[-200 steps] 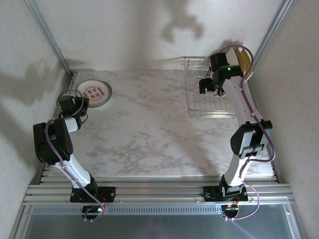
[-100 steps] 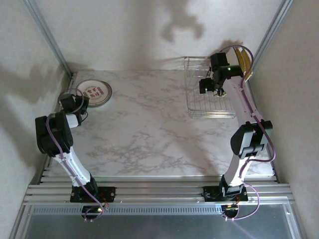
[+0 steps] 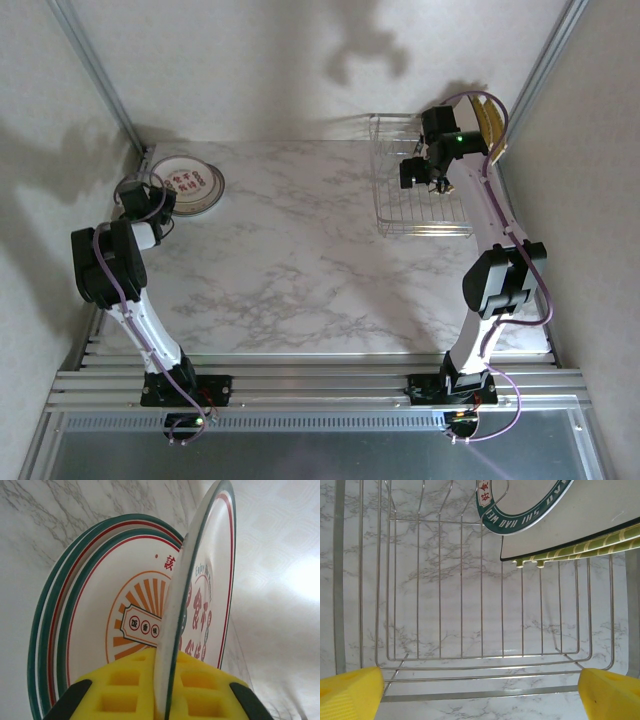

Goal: Unload the plates from the dish rack

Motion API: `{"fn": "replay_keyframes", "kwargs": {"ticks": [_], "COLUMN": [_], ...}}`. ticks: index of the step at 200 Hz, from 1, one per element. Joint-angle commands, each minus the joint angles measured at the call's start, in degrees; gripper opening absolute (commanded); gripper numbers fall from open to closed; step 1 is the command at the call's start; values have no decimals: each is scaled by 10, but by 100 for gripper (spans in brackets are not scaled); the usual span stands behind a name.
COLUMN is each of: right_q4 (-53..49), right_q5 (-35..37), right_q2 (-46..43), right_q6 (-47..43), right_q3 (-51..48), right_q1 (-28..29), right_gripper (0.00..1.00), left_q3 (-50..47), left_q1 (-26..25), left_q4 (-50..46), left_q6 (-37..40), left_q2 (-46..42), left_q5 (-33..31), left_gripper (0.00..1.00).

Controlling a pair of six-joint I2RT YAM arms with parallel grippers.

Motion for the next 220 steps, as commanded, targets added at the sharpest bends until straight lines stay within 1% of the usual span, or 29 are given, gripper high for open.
{"fn": "replay_keyframes", "kwargs": {"ticks": [1, 63, 71, 93, 137, 169, 187, 220], "right_q4": [1, 1, 2, 2, 4, 4, 4, 4], "right_q5": [-1, 0, 0, 0, -4, -6, -6, -7], "right_q2": [-22, -27, -26, -26, -26, -25, -26, -26], "right_q6": [-4, -4, -4, -4, -4, -3, -3, -3], "right_q3": [-9, -13, -13, -14, -13, -12, -12, -9], "right_q1": [0, 0, 0, 0, 0, 0, 0, 1], "right_gripper": [99, 99, 99, 99, 99, 99, 99, 99], "left_q3": [14, 25, 25, 23, 29, 40, 52, 87], "left_q1": [1, -3, -4, -6, -13, -21, -29, -52], "left_q4": [7, 3, 0, -12, -69, -106, -154, -235], "left_q6": [11, 11, 13, 26, 82, 121, 153, 228], "left_q2": [10, 28, 29, 25, 8, 0, -7, -18], "left_q5": [-7, 1, 1, -3, -37, -61, -83, -149], "left_gripper": [0, 0, 3, 14, 37, 47, 50, 54]}}
